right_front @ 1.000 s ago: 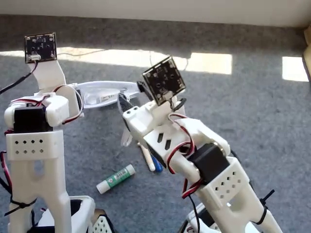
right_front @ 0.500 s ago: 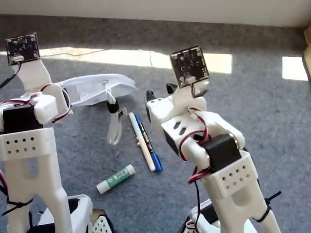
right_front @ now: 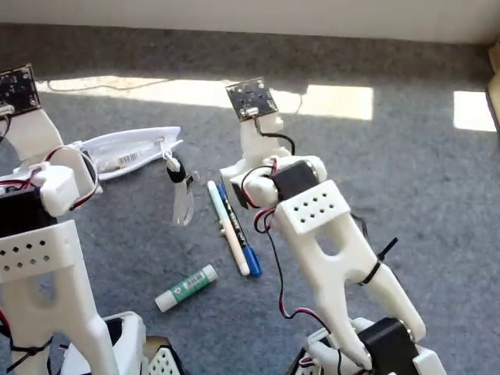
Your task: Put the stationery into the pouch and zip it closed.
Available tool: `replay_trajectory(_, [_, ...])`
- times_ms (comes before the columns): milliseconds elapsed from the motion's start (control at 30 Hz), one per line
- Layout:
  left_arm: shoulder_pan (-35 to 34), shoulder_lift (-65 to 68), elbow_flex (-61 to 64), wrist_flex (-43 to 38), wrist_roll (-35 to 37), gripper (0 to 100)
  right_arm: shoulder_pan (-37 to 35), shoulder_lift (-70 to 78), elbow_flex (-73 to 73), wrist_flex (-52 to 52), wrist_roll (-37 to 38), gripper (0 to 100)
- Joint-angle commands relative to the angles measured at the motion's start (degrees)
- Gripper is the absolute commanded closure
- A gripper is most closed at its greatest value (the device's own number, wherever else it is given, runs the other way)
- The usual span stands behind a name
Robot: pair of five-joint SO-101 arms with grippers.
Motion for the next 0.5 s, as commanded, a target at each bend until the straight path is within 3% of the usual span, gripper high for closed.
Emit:
replay_trajectory(0, [-1.1, -3.03, -0.31, -0.88, -0.26, 99, -2.68, 2.07, -3.56, 0.04, -0.18, 82.5])
replay_trajectory(233, [-1.1, -3.03, -0.13, -0.88, -0.26, 99, -2.77, 12.0, -3.91, -0.22, -0.18, 82.5])
replay_trajectory(467, [-1.1, -3.03, 0.04, -0.44, -0.35, 99, -3.47, 18.86, -3.82, -7.43, -0.18, 82.5])
